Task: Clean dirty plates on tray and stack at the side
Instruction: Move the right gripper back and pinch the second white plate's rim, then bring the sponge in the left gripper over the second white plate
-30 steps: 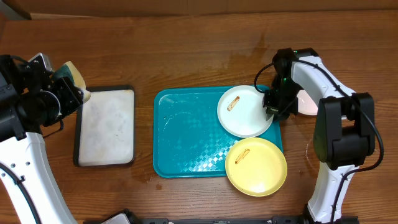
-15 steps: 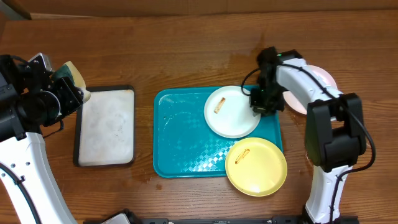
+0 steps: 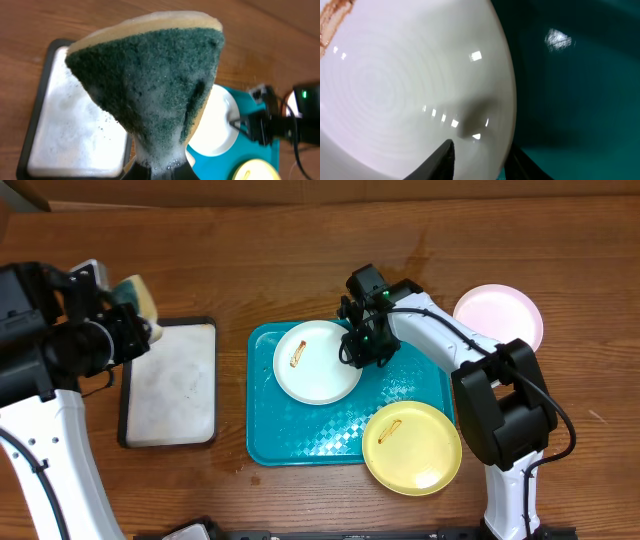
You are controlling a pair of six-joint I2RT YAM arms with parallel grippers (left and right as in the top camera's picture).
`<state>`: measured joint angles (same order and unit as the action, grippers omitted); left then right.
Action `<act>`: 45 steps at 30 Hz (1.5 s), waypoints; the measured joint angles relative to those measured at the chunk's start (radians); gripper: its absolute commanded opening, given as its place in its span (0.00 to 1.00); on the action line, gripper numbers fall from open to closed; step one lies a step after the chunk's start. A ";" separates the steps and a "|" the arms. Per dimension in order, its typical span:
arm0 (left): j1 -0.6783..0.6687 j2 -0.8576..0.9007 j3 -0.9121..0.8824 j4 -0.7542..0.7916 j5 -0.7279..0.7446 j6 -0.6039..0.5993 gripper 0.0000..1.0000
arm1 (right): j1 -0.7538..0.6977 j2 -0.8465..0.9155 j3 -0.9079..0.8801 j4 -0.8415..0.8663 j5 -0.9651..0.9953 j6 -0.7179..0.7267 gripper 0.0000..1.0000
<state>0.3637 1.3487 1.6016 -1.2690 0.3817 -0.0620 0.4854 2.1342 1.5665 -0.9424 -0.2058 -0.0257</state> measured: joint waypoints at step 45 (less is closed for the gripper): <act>-0.443 0.416 -0.012 0.005 0.053 0.306 0.04 | -0.042 -0.003 0.006 -0.077 0.049 0.090 0.39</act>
<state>-0.0788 1.7645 1.5894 -1.2640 0.4343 0.2436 0.4438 2.1307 1.5726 -1.0191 -0.1570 0.0643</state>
